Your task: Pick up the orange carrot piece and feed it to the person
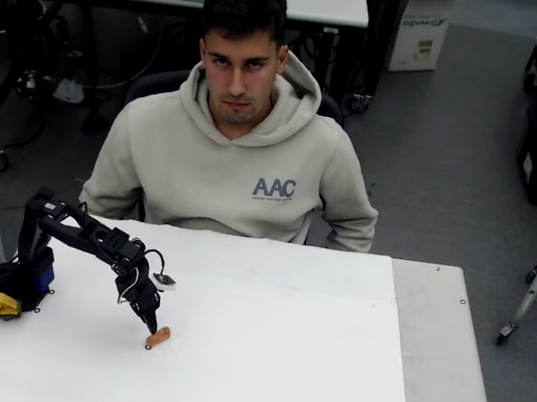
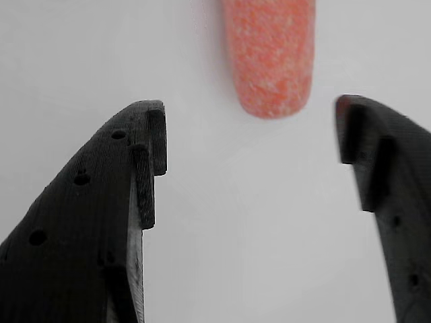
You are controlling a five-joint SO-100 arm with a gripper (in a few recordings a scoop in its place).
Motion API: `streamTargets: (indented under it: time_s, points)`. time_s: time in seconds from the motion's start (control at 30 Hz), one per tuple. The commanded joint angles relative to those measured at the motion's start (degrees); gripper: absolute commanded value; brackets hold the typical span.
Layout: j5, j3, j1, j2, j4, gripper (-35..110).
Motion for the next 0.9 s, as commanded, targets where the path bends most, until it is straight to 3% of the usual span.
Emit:
streamTargets:
  time_s: [0.0,0.53,0.87]
  points:
    - [-1.14,-3.87,1.23,2.29,0.00,24]
    - [-1.23,-4.04,0.70,-0.35,0.00,24]
    - [-1.05,-13.36,0.88,-6.68,0.00,24]
